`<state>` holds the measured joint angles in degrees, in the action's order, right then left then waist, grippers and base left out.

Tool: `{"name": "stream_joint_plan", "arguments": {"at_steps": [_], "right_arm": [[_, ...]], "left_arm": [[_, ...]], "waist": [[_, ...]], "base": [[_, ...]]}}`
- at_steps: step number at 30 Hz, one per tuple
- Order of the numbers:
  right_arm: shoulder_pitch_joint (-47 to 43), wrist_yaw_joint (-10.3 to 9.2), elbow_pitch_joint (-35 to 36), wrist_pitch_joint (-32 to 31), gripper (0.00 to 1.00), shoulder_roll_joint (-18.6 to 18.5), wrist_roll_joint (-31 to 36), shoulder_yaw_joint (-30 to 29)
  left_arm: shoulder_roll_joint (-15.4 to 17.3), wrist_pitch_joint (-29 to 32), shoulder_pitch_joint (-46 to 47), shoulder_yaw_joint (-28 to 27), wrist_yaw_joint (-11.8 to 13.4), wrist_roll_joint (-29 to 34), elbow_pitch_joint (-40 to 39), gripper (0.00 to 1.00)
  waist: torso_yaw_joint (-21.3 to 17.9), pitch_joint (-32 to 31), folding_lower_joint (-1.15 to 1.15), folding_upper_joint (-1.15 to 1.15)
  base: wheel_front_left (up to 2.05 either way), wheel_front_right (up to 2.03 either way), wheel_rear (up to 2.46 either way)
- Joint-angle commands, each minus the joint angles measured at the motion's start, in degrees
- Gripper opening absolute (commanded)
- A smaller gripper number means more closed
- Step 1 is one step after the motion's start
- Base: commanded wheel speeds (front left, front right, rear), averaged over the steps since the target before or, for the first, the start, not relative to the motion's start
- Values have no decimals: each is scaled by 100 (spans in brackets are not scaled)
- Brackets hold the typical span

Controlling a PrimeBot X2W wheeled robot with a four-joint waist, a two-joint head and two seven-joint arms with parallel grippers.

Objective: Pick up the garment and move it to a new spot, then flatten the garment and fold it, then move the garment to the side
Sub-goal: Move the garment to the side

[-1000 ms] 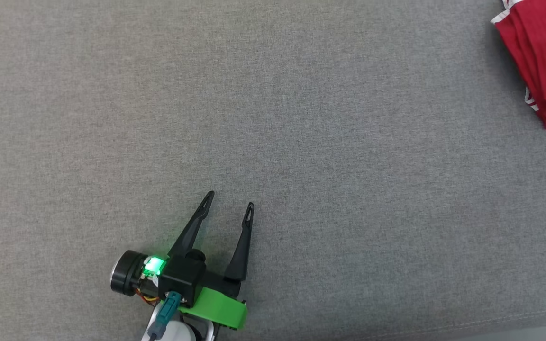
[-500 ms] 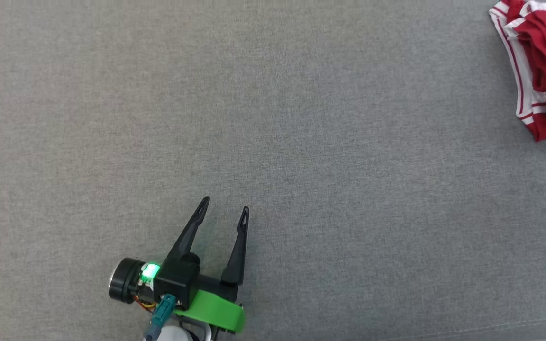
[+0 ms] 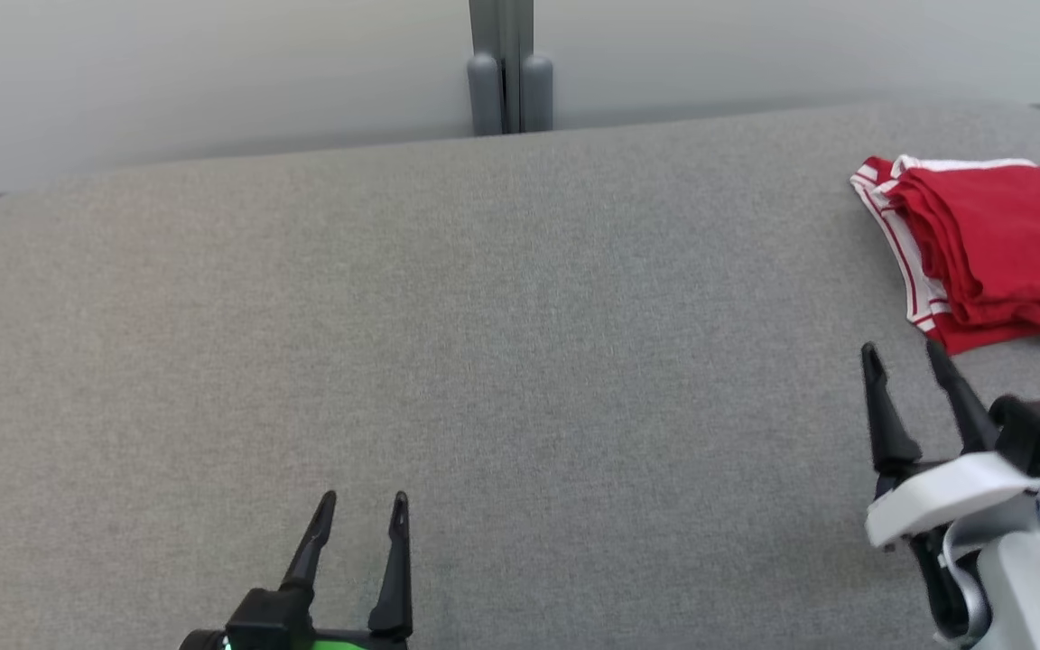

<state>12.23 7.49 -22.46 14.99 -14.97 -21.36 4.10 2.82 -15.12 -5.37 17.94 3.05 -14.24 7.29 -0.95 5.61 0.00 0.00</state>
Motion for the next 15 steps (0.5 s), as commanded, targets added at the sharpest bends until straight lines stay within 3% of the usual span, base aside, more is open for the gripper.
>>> {"name": "stream_joint_plan", "arguments": {"at_steps": [1,5,15], "right_arm": [[-309,0,322,23,100,213,174,-112],[-1134,0,1015,22,100,623,509,-136],[-2448,-1,1565,23,100,715,745,98]], "left_arm": [[18,1,-186,-118,62,-36,-69,100],[16,0,-420,-294,55,7,-247,100],[18,0,-1122,-588,-185,160,-510,100]], "waist": [[113,-883,0,0],[119,-1130,0,0],[223,-1854,0,0]], "base": [[0,0,0],[0,0,0],[0,0,0]]}}
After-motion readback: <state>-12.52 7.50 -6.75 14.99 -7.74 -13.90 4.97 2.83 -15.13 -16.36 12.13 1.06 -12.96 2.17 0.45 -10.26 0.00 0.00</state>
